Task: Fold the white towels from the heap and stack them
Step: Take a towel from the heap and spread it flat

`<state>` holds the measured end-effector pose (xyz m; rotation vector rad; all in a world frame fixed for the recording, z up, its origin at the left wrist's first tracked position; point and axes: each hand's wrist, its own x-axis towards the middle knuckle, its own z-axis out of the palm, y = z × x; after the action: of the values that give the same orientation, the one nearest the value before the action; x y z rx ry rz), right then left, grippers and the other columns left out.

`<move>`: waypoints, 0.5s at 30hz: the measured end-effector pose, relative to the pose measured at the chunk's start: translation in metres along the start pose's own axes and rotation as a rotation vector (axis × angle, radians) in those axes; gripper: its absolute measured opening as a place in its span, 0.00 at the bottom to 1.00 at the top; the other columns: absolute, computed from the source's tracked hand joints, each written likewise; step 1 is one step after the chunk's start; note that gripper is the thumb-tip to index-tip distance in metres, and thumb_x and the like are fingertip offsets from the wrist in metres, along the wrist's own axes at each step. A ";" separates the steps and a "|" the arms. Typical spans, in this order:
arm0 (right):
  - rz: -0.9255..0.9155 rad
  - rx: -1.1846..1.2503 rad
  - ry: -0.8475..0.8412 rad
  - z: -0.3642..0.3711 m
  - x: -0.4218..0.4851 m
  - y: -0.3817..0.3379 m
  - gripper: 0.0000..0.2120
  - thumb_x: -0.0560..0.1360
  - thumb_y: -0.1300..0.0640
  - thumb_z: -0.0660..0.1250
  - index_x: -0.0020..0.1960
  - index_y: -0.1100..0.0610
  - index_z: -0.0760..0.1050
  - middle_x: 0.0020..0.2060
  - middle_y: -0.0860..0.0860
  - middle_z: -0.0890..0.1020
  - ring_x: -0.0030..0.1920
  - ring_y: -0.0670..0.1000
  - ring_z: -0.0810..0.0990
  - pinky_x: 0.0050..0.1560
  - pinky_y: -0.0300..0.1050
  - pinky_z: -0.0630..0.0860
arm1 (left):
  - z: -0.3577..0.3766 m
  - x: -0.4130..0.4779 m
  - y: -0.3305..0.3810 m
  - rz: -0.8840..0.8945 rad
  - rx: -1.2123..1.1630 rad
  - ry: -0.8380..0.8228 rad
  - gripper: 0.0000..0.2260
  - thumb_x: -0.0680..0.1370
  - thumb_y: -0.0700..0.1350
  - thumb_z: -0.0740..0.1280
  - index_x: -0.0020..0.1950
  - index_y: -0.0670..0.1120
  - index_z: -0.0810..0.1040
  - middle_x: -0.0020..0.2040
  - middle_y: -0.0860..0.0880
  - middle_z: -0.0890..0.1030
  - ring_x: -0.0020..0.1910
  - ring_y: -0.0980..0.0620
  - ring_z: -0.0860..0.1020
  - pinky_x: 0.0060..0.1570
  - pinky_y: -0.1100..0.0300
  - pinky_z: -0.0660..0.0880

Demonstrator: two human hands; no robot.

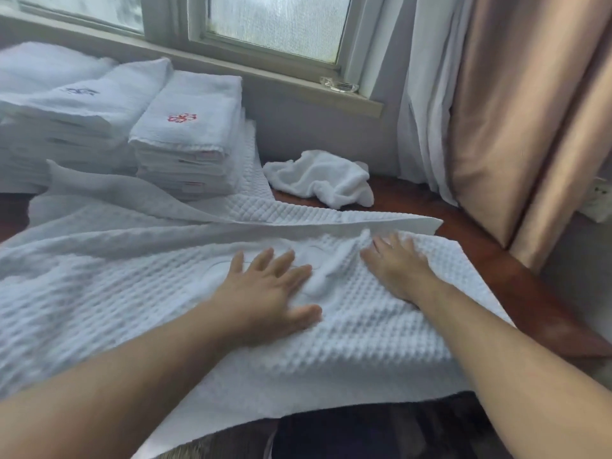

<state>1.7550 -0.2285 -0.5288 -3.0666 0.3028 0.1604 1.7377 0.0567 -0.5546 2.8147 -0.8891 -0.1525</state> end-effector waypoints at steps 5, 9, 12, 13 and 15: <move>0.229 0.107 0.036 -0.004 0.015 0.008 0.33 0.81 0.35 0.45 0.82 0.49 0.55 0.82 0.51 0.55 0.81 0.59 0.52 0.76 0.63 0.55 | -0.004 0.002 0.003 -0.065 -0.018 0.001 0.37 0.73 0.77 0.46 0.79 0.65 0.48 0.82 0.56 0.46 0.81 0.50 0.43 0.76 0.36 0.40; 0.200 -0.057 0.326 -0.001 0.014 -0.019 0.30 0.81 0.38 0.49 0.62 0.58 0.79 0.59 0.58 0.82 0.58 0.59 0.80 0.51 0.52 0.72 | -0.021 0.021 0.013 -0.158 0.025 0.125 0.27 0.78 0.70 0.46 0.68 0.59 0.71 0.69 0.52 0.70 0.68 0.46 0.66 0.64 0.40 0.65; 0.162 -0.081 0.495 -0.005 0.015 -0.012 0.26 0.81 0.42 0.53 0.51 0.59 0.82 0.50 0.57 0.84 0.53 0.59 0.79 0.49 0.51 0.71 | -0.033 0.049 0.014 -0.200 0.018 0.242 0.20 0.82 0.60 0.51 0.61 0.54 0.78 0.60 0.49 0.75 0.62 0.45 0.71 0.57 0.46 0.69; 0.180 -0.080 0.486 -0.005 0.018 -0.007 0.26 0.80 0.42 0.53 0.50 0.60 0.82 0.50 0.57 0.84 0.55 0.59 0.78 0.52 0.52 0.71 | -0.035 0.059 0.013 -0.198 0.012 0.241 0.18 0.82 0.58 0.54 0.60 0.53 0.78 0.59 0.48 0.75 0.61 0.45 0.72 0.57 0.47 0.70; 0.283 -0.010 0.337 -0.005 0.025 0.002 0.32 0.79 0.37 0.49 0.55 0.59 0.81 0.57 0.59 0.82 0.60 0.60 0.76 0.60 0.55 0.70 | -0.034 0.077 0.011 -0.164 0.020 0.231 0.15 0.81 0.55 0.58 0.61 0.51 0.77 0.59 0.47 0.76 0.60 0.45 0.73 0.58 0.49 0.72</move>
<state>1.7790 -0.2354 -0.5265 -3.0328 0.7540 -0.3483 1.7994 0.0079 -0.5217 2.8463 -0.6134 0.1578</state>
